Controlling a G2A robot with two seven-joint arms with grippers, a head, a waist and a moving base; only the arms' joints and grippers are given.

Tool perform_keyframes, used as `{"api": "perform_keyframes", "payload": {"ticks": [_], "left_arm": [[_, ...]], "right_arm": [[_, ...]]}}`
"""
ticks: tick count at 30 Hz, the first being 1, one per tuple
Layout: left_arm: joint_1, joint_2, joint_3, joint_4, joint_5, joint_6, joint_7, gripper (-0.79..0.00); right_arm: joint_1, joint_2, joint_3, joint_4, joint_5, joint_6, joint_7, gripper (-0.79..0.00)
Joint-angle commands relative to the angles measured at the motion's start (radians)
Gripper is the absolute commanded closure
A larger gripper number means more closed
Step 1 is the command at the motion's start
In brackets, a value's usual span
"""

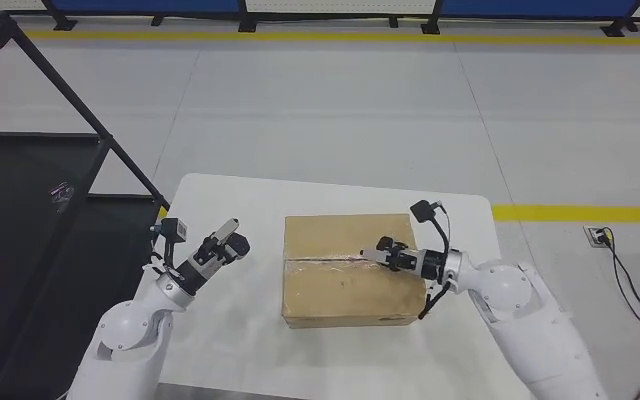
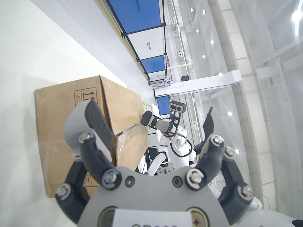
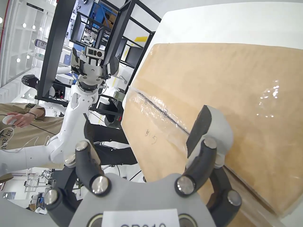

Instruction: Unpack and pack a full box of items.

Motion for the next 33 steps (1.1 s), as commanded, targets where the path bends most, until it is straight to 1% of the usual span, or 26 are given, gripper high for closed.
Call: {"api": "perform_keyframes", "payload": {"ticks": [1, 5, 8, 10, 17, 25, 28, 30, 31, 33], "left_arm": [[-0.003, 0.001, 0.0, 0.003, -0.002, 0.001, 0.0, -0.785], [-0.011, 0.002, 0.005, 0.01, -0.003, 0.002, -0.001, -0.785], [-0.016, 0.003, 0.008, 0.014, -0.005, 0.003, -0.002, -0.785], [-0.02, 0.004, 0.01, 0.017, -0.006, 0.001, -0.004, -0.785], [-0.035, 0.007, 0.014, 0.032, -0.009, 0.003, -0.007, -0.785], [-0.049, 0.009, 0.024, 0.045, -0.012, 0.002, -0.008, -0.785], [-0.053, 0.01, 0.025, 0.05, -0.014, 0.003, -0.009, -0.785], [-0.055, 0.011, 0.026, 0.052, -0.015, 0.004, -0.01, -0.785], [-0.056, 0.011, 0.027, 0.053, -0.015, 0.003, -0.01, -0.785], [-0.057, 0.012, 0.029, 0.054, -0.015, 0.002, -0.011, -0.785]], "right_arm": [[-0.007, 0.004, 0.01, -0.009, 0.007, 0.006, 0.024, -0.785], [-0.029, 0.012, 0.044, -0.023, 0.043, 0.031, 0.043, -0.785], [-0.038, 0.016, 0.069, -0.026, 0.053, 0.102, 0.014, -0.785], [-0.04, 0.018, 0.077, -0.025, 0.068, 0.125, 0.028, -0.785], [-0.068, 0.03, 0.119, -0.042, 0.109, 0.12, 0.072, -0.785], [-0.105, 0.045, 0.159, -0.078, 0.116, 0.148, 0.116, -0.785], [-0.127, 0.05, 0.183, -0.107, 0.146, 0.107, 0.124, -0.785], [-0.143, 0.05, 0.196, -0.128, 0.194, 0.042, 0.103, -0.785], [-0.147, 0.049, 0.195, -0.128, 0.196, 0.026, 0.095, -0.785], [-0.138, 0.047, 0.174, -0.125, 0.169, 0.03, 0.076, -0.785]]}}
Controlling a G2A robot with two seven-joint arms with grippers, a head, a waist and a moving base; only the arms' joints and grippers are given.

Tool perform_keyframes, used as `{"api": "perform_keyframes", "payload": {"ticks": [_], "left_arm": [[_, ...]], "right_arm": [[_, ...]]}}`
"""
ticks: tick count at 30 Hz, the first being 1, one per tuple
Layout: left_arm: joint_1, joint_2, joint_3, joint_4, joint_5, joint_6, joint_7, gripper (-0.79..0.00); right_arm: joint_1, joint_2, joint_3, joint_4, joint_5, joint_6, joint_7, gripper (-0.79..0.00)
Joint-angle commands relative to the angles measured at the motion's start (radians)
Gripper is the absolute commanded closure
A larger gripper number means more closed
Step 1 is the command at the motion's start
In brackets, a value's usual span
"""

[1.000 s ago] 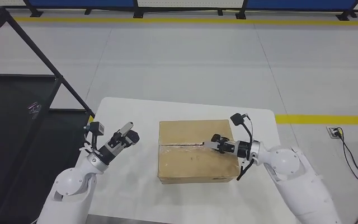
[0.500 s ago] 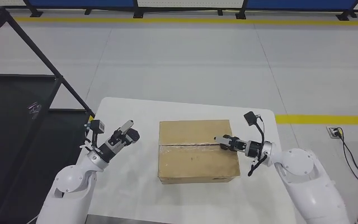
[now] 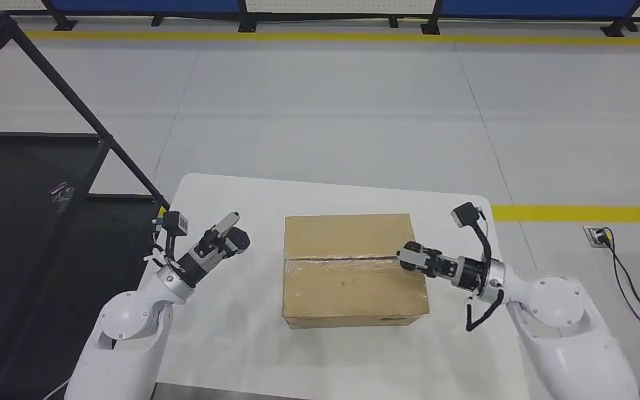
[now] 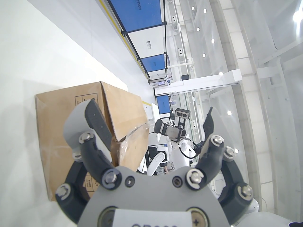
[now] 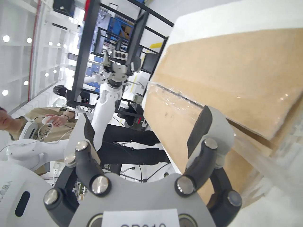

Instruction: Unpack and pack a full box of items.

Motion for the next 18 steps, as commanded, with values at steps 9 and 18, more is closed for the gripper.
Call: {"api": "perform_keyframes", "payload": {"ticks": [9, 18], "left_arm": [[0.005, 0.004, -0.001, 0.004, -0.009, -0.009, 0.002, -0.785], [0.012, 0.007, 0.003, 0.003, -0.014, -0.012, 0.008, -0.785]], "right_arm": [[0.112, -0.024, -0.139, 0.071, -0.136, 0.069, -0.11, -0.785], [0.123, -0.019, -0.158, 0.085, -0.133, 0.11, 0.001, -0.785]]}}
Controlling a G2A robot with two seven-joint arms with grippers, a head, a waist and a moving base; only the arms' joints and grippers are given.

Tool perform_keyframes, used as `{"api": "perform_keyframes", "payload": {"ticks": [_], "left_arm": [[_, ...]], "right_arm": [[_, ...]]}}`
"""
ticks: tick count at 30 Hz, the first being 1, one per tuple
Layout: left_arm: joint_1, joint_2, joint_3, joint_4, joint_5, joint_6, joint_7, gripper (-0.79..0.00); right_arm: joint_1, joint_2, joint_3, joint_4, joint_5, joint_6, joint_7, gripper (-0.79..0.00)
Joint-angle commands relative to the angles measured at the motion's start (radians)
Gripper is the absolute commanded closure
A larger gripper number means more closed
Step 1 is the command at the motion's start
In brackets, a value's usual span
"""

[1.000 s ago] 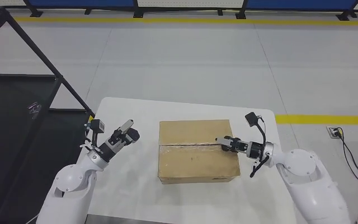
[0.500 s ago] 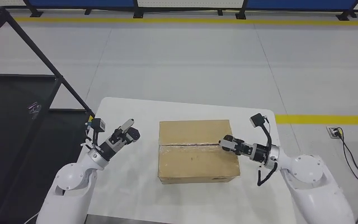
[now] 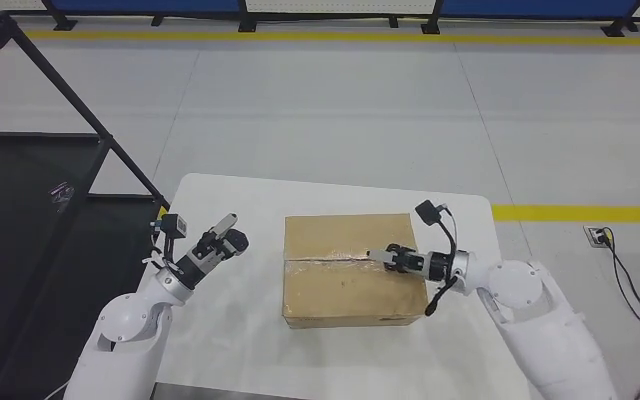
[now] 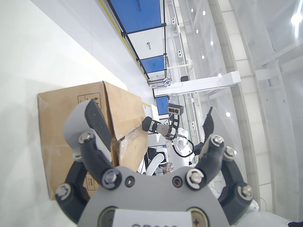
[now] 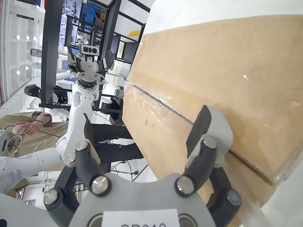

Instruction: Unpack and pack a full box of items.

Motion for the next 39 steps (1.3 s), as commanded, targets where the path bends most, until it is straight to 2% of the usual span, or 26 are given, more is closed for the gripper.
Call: {"api": "perform_keyframes", "payload": {"ticks": [1, 5, 10, 18, 23, 28, 33, 39], "left_arm": [[0.0, 0.0, 0.004, -0.002, 0.003, -0.001, 0.0, -0.785], [-0.001, 0.001, 0.012, -0.007, 0.005, 0.0, -0.001, -0.785], [-0.002, 0.002, 0.019, -0.01, 0.008, 0.001, 0.001, -0.785], [-0.001, 0.004, 0.022, -0.01, 0.008, 0.0, 0.005, -0.785], [-0.003, 0.005, 0.024, -0.01, 0.007, 0.003, 0.006, -0.785], [-0.007, 0.006, 0.026, -0.006, 0.006, 0.004, 0.006, -0.785], [-0.009, 0.007, 0.029, -0.001, 0.005, 0.003, 0.011, -0.785], [-0.008, 0.009, 0.03, 0.002, 0.005, 0.002, 0.012, -0.785]], "right_arm": [[-0.016, 0.004, 0.014, -0.009, 0.01, -0.015, 0.012, -0.785], [-0.055, 0.015, 0.058, -0.035, 0.012, -0.011, 0.003, -0.785], [-0.092, 0.022, 0.096, -0.061, 0.008, 0.042, -0.046, -0.785], [-0.124, 0.035, 0.156, -0.078, 0.036, 0.067, -0.036, -0.785], [-0.145, 0.042, 0.198, -0.08, 0.046, 0.131, -0.076, -0.785], [-0.189, 0.046, 0.252, -0.104, 0.116, 0.071, -0.121, -0.785], [-0.21, 0.05, 0.247, -0.126, 0.14, 0.029, -0.051, -0.785], [-0.202, 0.057, 0.26, -0.079, 0.159, 0.071, -0.006, -0.785]]}}
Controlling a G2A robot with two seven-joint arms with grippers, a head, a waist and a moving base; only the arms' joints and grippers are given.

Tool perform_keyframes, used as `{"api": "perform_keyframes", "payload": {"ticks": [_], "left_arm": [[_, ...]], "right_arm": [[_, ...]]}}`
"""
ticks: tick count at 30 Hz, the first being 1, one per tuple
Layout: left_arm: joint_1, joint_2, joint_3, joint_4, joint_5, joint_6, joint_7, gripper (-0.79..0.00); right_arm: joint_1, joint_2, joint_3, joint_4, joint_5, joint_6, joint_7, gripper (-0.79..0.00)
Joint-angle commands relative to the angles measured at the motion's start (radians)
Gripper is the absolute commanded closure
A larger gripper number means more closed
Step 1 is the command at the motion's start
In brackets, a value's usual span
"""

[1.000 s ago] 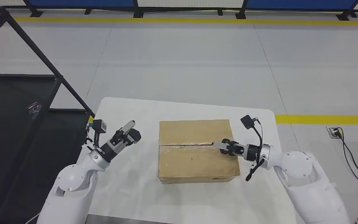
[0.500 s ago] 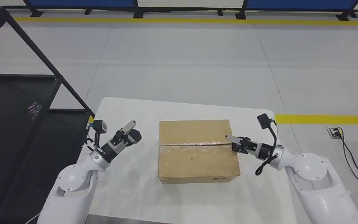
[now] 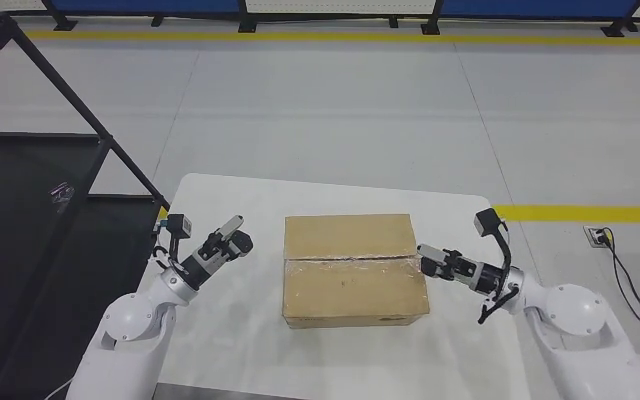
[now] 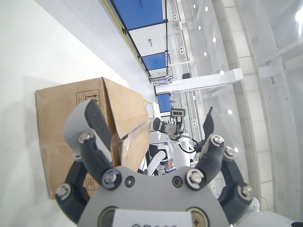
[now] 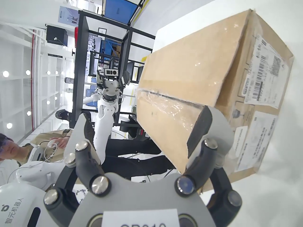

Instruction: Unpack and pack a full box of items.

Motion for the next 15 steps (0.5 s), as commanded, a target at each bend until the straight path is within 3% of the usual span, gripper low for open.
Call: {"api": "perform_keyframes", "payload": {"ticks": [1, 7, 15], "left_arm": [[0.0, 0.001, 0.0, 0.0, -0.001, -0.001, 0.001, -0.785], [0.002, 0.002, -0.002, -0.003, -0.002, -0.003, 0.002, -0.785], [0.011, 0.005, -0.004, -0.008, 0.0, -0.005, 0.006, -0.785]], "right_arm": [[0.008, 0.001, -0.004, 0.024, 0.005, 0.018, 0.011, -0.785], [0.046, 0.0, -0.04, 0.088, -0.015, 0.068, 0.022, -0.785], [0.097, -0.007, -0.11, 0.158, 0.001, 0.006, 0.086, -0.785]]}}
